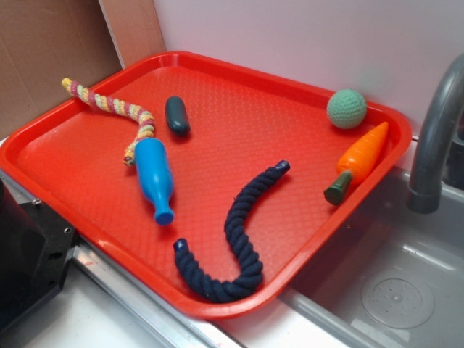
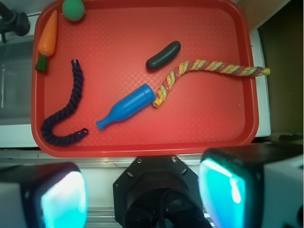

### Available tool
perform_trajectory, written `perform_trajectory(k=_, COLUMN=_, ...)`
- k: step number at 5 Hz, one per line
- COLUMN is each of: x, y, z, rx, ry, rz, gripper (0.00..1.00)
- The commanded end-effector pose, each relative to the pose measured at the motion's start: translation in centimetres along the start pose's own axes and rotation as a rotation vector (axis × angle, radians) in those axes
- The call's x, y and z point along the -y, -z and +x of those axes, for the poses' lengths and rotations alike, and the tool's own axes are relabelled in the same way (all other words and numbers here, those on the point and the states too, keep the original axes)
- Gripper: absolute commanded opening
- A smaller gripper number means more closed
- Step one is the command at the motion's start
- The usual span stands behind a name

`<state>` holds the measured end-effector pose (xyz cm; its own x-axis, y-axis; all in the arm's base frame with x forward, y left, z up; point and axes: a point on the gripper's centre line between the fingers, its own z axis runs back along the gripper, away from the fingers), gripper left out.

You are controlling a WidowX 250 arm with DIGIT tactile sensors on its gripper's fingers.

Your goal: Grab the multicolored rope.

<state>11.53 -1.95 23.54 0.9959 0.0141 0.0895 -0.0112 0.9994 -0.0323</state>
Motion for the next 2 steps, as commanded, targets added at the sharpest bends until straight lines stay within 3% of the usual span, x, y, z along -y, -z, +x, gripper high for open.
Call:
perform_trajectory(k=1, x=0.0, y=0.0, z=0.0, rx=0.0, ry=0.0, rz=0.0, gripper=1.0)
perform_trajectory(k=2, x=-4.4, y=3.2, z=3.1, rx=-0.077, ry=-0.245, rz=0.072, gripper=1.0)
